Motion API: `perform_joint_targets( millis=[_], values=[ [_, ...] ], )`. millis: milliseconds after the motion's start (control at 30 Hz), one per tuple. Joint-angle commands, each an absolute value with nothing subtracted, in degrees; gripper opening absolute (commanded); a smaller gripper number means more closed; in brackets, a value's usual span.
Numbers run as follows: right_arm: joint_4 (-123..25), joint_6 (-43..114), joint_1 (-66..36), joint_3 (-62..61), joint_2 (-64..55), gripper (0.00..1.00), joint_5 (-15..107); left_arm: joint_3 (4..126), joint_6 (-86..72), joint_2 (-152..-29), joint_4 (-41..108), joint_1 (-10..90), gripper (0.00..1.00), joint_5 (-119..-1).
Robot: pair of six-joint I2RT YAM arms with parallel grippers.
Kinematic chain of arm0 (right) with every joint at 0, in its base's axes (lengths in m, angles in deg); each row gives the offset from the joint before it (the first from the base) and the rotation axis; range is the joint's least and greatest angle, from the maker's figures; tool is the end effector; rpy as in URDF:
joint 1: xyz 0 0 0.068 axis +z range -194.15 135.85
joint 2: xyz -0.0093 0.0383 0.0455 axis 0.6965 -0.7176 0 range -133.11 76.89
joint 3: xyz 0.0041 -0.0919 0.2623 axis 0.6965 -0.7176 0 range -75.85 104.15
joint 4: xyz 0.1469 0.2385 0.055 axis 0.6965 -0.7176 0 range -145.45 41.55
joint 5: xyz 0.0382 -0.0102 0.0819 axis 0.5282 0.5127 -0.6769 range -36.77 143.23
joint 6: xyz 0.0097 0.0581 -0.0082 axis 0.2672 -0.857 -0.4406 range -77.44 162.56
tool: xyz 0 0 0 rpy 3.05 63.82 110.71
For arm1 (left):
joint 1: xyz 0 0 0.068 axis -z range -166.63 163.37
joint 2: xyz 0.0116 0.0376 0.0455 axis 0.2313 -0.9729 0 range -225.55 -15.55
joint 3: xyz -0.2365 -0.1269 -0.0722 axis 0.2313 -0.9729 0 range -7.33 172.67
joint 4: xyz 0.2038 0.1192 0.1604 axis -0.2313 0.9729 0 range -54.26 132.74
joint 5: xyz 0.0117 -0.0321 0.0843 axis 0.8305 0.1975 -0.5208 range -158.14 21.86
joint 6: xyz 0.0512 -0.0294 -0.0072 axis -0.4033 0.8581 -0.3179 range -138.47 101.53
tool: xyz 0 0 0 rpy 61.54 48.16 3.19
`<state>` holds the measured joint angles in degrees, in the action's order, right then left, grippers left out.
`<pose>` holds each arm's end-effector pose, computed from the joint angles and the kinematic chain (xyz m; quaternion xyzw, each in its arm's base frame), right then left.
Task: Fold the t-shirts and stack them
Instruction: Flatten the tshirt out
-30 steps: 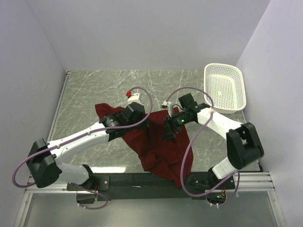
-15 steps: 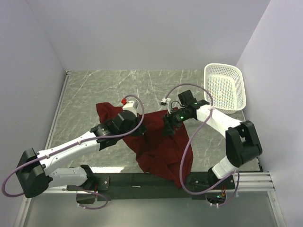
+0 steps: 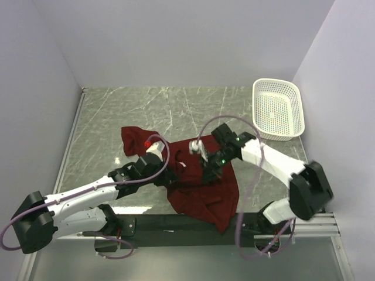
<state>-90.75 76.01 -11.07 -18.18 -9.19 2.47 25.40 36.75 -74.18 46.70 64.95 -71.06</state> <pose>0.2342 0.1929 0.2103 -0.5486 0.7054 0.4221 0.1527 0.1530 -0.1892 0.2088 -0.0398 0.8933 -0.3453 0.2849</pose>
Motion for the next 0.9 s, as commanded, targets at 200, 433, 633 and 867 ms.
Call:
perform_joint_targets(
  millis=[200,433,633,867],
  values=[
    [-98.98,88.61,11.03,-29.70,1.41,0.03,15.43,19.65,43.41,-79.54,38.28,66.46,0.12,-56.46],
    [-96.97,84.76,9.83,-28.82,3.05,0.46,20.27,25.37,40.77,-67.09,52.16,68.04,0.67,-71.44],
    [-95.29,83.51,-0.80,-27.77,5.44,0.47,15.71,27.83,31.03,-64.58,52.71,63.49,0.83,-74.13],
    [-95.73,82.72,-1.96,-25.75,0.70,0.43,10.25,42.66,11.35,-87.86,49.97,55.39,0.68,-61.65]
  ],
)
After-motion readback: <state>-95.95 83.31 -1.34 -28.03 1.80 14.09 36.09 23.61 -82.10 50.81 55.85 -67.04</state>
